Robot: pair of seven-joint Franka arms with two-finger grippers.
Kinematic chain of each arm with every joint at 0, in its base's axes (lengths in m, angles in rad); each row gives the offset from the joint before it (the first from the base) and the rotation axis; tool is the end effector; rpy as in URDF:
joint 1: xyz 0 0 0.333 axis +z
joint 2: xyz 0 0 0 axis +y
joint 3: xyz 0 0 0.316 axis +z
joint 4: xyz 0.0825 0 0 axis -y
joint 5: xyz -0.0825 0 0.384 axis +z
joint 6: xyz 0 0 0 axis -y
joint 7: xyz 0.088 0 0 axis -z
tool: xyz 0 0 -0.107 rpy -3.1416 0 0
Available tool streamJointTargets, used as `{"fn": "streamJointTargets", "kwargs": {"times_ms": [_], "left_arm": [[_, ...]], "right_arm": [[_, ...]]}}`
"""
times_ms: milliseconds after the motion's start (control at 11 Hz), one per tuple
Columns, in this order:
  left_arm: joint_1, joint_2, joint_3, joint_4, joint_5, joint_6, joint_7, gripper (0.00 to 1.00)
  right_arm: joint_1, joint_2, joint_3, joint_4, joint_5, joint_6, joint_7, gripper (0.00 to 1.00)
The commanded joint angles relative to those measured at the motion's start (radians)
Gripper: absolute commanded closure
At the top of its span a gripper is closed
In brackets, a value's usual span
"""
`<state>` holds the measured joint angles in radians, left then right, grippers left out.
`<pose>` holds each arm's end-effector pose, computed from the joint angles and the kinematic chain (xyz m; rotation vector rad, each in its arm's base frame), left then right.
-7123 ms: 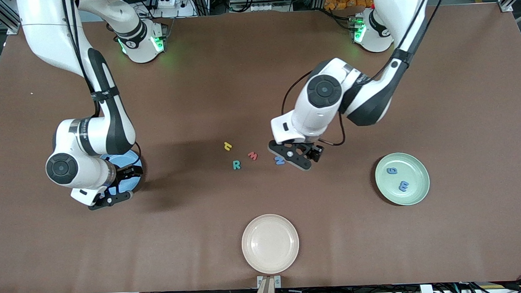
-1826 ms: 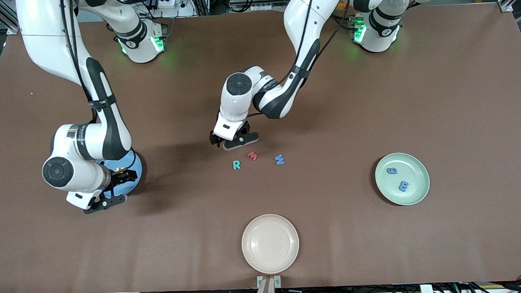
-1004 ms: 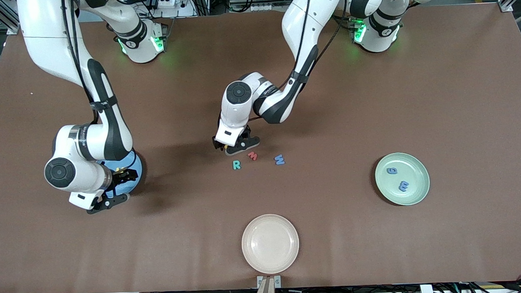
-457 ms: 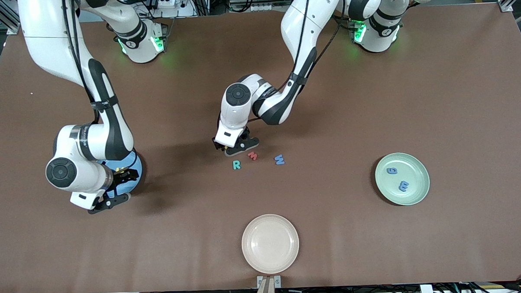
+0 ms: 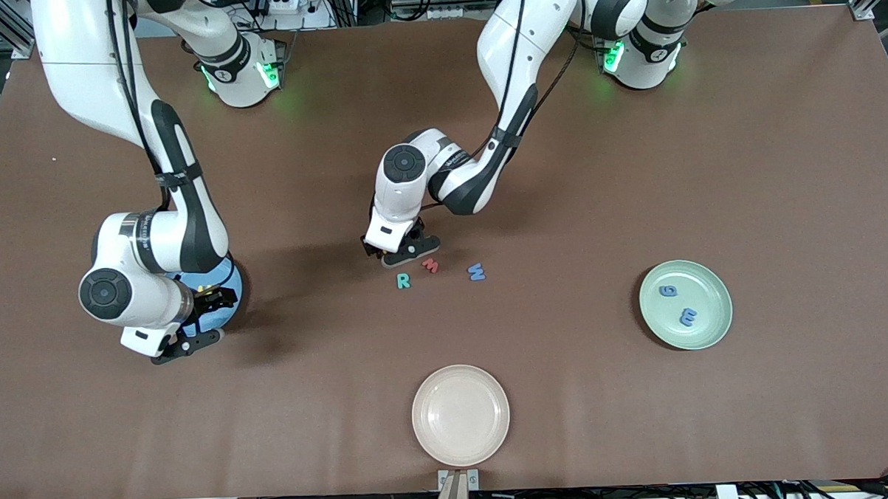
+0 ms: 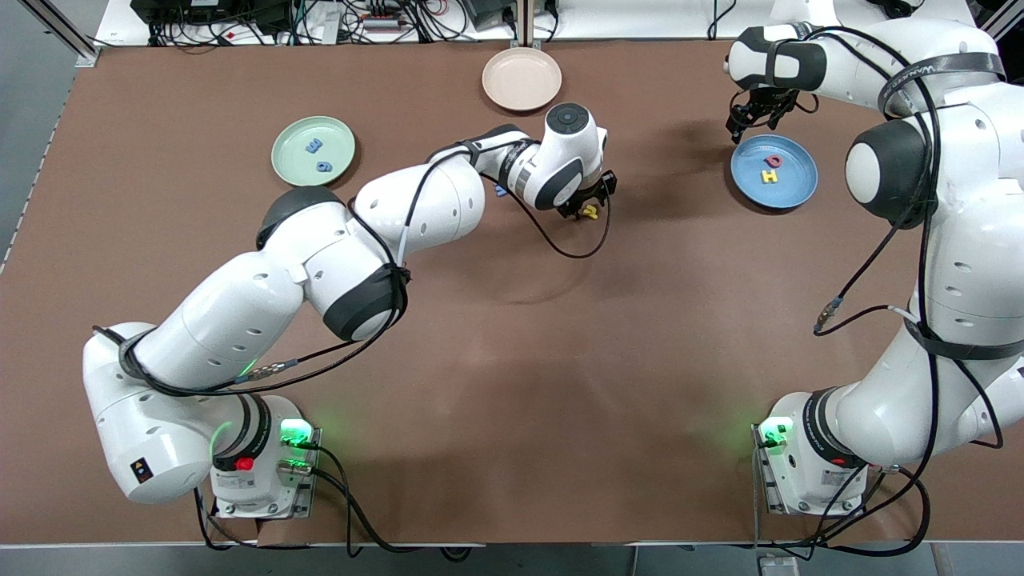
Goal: Sort uppercase to blue plate, lowercase to green plate
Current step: 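Close the left gripper on the yellow h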
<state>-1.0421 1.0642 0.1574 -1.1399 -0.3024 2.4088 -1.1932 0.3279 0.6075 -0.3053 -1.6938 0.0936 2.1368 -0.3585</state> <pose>0.4628 -0.6327 0.1722 2.8419 0.6004 0.0385 0.6597 0.0383 0.2459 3.0059 0.5551 -0.2288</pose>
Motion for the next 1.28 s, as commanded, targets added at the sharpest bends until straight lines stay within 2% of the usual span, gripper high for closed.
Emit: {"fn": "streamJointTargets", "kwargs": {"times_ms": [0, 548, 913, 1187], "left_arm": [[-0.015, 0.028, 0.028, 0.048, -0.038, -0.023, 0.033, 0.39], [-0.032, 0.048, 0.027, 0.048, -0.038, -0.023, 0.079, 0.46], [-0.038, 0.065, 0.025, 0.049, -0.038, -0.023, 0.090, 0.47], [-0.036, 0.062, 0.027, 0.049, -0.038, -0.028, 0.095, 0.54]], "right_arm": [[0.000, -0.002, 0.003, -0.001, 0.002, 0.000, 0.000, 0.00], [0.014, -0.003, 0.003, -0.001, 0.002, -0.003, 0.003, 0.00], [0.016, -0.005, 0.003, -0.001, 0.002, -0.006, 0.003, 0.00], [0.017, -0.005, 0.003, -0.001, 0.002, -0.008, 0.003, 0.00]]}}
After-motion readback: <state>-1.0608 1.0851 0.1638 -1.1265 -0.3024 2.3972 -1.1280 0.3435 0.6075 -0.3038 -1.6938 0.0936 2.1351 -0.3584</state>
